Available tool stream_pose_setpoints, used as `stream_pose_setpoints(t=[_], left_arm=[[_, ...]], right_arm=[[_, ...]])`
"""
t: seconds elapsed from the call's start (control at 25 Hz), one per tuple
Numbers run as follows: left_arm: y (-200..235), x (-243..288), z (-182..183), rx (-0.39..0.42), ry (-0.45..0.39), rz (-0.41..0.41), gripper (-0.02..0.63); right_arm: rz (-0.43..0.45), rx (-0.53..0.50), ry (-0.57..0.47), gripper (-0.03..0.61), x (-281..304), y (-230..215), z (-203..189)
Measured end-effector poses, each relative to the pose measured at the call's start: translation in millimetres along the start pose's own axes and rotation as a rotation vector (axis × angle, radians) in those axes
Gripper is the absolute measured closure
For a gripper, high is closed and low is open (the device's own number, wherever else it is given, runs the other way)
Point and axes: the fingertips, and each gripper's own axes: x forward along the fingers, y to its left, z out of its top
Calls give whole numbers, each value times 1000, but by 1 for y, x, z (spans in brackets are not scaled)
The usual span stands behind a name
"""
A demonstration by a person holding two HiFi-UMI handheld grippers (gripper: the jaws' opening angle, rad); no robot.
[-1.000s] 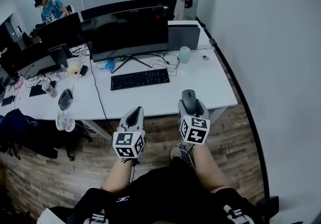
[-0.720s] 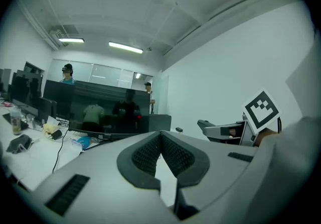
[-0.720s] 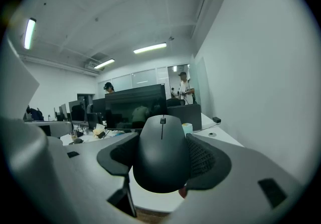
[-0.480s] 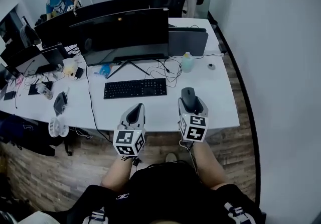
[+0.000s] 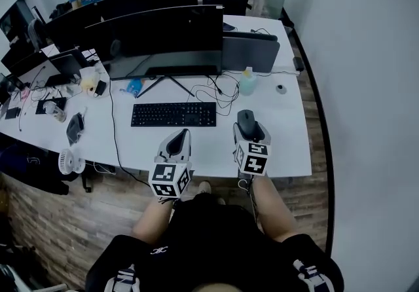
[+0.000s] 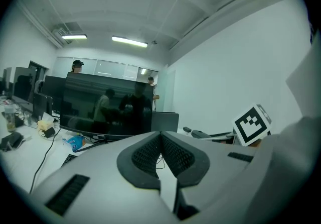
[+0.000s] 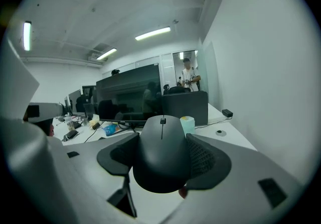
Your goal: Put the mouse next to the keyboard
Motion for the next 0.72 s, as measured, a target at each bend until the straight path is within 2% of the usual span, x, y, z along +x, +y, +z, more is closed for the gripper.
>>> stream_pose_setpoints(t=[0.24,0.52,0.72], left_arm=[[13,27,4,10,-4,-11,597],[43,45,4,-13,2,4,597],[60,57,4,-19,10,13,597]], right_arm=[[-18,19,53,268,48,-16,-19],[-69,41,147,268,104,-32,-49],[-102,15,220,270,140,-45,-79]])
